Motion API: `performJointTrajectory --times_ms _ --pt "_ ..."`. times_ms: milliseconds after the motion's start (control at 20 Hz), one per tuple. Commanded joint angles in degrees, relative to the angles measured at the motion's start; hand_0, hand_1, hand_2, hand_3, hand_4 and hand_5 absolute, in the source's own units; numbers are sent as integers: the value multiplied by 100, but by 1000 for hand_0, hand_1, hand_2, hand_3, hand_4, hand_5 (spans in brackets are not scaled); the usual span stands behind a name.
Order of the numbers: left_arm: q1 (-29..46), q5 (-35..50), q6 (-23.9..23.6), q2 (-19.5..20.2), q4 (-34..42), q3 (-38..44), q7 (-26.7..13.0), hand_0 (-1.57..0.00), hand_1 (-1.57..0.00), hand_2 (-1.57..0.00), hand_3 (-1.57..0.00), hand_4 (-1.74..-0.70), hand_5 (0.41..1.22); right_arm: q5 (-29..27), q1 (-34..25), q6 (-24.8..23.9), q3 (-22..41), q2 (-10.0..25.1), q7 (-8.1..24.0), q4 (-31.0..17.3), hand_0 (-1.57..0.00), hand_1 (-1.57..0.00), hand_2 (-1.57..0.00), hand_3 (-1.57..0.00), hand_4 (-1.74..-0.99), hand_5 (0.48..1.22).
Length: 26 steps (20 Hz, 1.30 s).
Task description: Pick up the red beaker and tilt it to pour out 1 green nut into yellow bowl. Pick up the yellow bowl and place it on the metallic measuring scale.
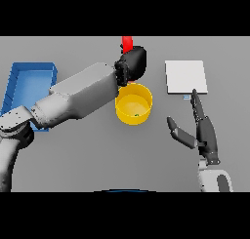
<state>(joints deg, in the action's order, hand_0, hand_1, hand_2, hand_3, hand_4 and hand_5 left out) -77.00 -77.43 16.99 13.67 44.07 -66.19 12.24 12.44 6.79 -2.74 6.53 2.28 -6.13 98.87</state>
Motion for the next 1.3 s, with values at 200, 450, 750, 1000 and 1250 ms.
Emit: performJointTrajectory --times_ms 200,450,750,1000,1250 --pt "-1086 5 -46 269 -490 314 349 -1571 -1571 -1571 -1571 -1727 1221 57 -100 -37 0 8 0 -55 1 1 1 1 -1133 557" --pt "-1784 653 -166 697 -1436 1485 -89 -1571 -1571 -1571 -1571 -1725 1221 -180 -123 148 -9 0 -102 -80 1 1 1 1 -1105 559" --pt "-1687 2950 104 1570 -2656 4158 -900 -1571 -1571 -1571 -1520 -1737 1221 -185 -228 236 67 11 -100 -161 1 1 1 1 -1116 582" --pt "-749 4274 -618 2057 -3023 5401 -1517 -1571 -1571 -1571 -1554 -1740 1221 22 -320 147 104 95 -91 -210 1 1 1 1 -1132 614" --pt "559 5215 -1558 2136 -2525 6042 -2449 -1571 -1571 -1571 -1566 -1741 1221 -15 -260 263 108 206 -63 -172 1 1 1 1 -1133 640"
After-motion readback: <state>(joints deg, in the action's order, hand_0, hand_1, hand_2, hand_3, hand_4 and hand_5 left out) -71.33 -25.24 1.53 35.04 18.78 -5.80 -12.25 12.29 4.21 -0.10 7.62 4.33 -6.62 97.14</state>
